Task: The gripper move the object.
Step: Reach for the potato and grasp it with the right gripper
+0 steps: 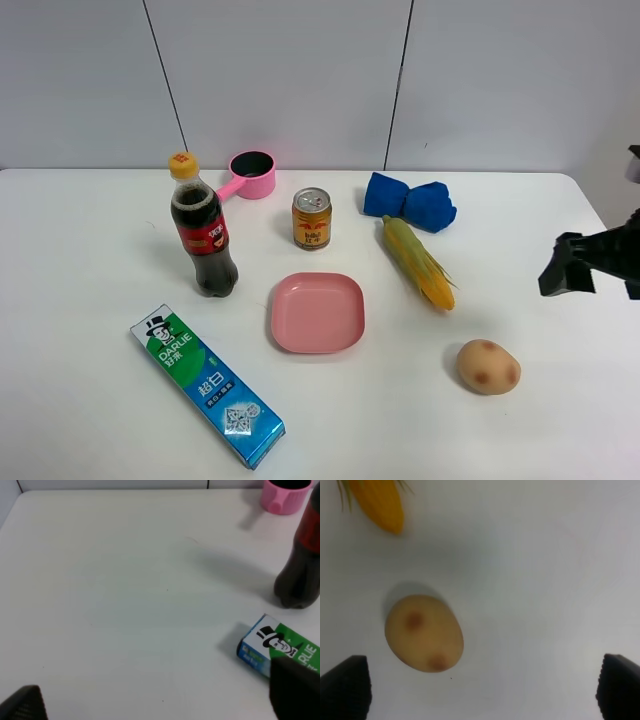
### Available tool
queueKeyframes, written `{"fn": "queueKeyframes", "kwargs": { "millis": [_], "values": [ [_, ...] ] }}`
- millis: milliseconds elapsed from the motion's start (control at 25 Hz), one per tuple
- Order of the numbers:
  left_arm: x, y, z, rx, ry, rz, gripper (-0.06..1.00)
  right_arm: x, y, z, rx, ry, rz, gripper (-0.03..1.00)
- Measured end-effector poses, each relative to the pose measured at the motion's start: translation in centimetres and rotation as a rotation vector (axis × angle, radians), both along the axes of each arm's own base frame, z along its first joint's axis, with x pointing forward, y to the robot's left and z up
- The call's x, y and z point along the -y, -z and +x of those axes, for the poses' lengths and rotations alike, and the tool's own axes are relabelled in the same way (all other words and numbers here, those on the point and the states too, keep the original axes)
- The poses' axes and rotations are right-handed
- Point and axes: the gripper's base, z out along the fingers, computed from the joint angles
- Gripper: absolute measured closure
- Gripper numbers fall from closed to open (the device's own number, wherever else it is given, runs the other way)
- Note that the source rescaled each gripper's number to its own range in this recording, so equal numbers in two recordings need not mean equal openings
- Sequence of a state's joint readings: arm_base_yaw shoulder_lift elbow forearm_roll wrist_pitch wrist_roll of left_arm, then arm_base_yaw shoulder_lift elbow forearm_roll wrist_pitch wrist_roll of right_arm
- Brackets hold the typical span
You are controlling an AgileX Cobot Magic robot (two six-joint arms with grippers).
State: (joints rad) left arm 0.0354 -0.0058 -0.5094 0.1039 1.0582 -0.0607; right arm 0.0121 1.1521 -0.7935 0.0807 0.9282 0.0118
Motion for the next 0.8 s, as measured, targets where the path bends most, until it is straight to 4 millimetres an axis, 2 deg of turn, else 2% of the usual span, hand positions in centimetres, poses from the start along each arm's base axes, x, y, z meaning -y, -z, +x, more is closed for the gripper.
{"fn": "queueKeyframes", "kwargs": {
  "millis": [360, 800],
  "values": [
    [0.0, 0.0, 0.0, 0.000, 0.000, 0.000, -0.06, -4.5, 3.6, 2.2, -0.106, -0.135, -0.035, -0.03],
    [0.0, 0.0, 0.0, 0.000, 0.000, 0.000, -0.06, -5.4, 7.4, 3.7, -0.247, -0.132, -0.064, -0.03]
  ]
}}
